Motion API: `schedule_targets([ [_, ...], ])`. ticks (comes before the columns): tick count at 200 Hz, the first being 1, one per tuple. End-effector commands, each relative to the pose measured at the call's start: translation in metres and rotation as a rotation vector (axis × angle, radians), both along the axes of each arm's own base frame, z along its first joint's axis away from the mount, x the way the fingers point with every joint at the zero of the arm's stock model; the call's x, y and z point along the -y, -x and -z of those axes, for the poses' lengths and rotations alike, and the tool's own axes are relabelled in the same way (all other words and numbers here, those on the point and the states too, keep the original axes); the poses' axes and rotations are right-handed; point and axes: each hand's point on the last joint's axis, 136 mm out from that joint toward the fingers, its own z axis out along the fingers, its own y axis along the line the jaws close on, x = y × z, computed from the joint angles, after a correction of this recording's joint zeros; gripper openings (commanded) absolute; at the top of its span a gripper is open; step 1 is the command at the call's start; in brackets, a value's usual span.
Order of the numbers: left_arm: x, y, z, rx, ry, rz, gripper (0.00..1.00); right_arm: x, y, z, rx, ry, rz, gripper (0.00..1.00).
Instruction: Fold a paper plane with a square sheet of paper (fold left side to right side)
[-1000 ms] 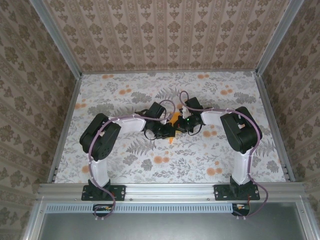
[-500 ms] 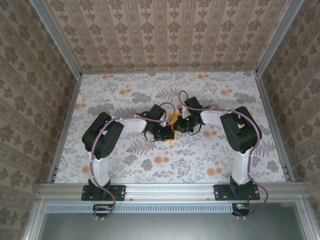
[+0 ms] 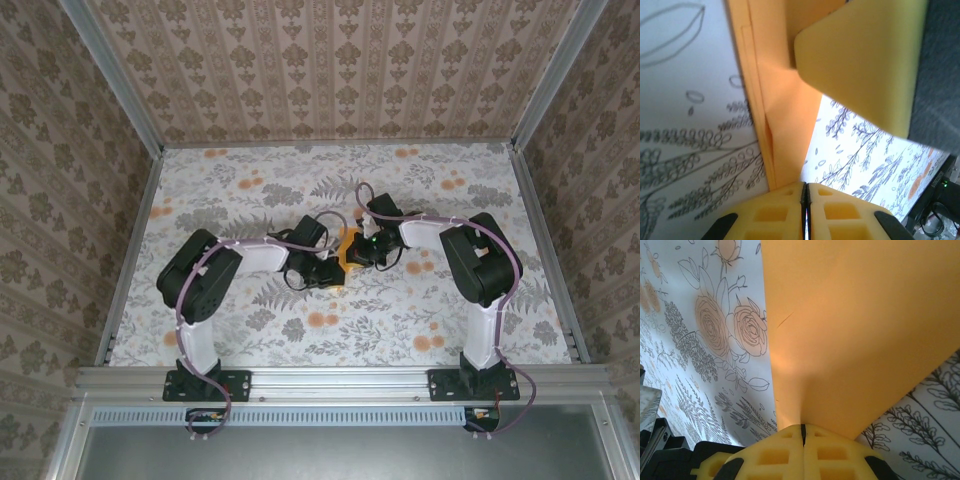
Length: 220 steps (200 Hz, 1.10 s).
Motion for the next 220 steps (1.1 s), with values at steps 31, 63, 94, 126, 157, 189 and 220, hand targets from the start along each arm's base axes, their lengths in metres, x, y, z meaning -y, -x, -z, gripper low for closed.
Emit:
schedule_targets([
  [31,-0.025,0.044,0.011,-0.114,-0.088,0.044,0.11,0.019,0.003,0.028,-0.042,0.121,0.019,0.02],
  [63,-0.022,0.038,-0.002,-0.076,-0.044,0.039,0.11,0.005,-0.013,0.004,0.042,0.04,0.01,0.04],
  [94,-0.019,0.016,-0.038,0.038,0.059,0.012,0.13,-0.001,-0.045,-0.059,0.225,-0.048,0.018,0.17],
  [126,-0.034,-0.011,-0.084,0.176,0.145,-0.058,0.25,0.022,-0.059,-0.111,0.363,-0.004,0.065,0.32],
  [157,-0.071,-0.048,-0.112,0.347,0.096,-0.216,0.36,0.05,-0.039,-0.112,0.344,0.214,0.131,0.51],
  [189,-0.109,-0.077,-0.135,0.484,0.031,-0.386,0.42,0.056,-0.013,-0.081,0.309,0.395,0.189,0.68],
  [220,-0.121,-0.081,-0.141,0.509,0.024,-0.425,0.43,0.029,-0.007,-0.056,0.275,0.426,0.175,0.73],
])
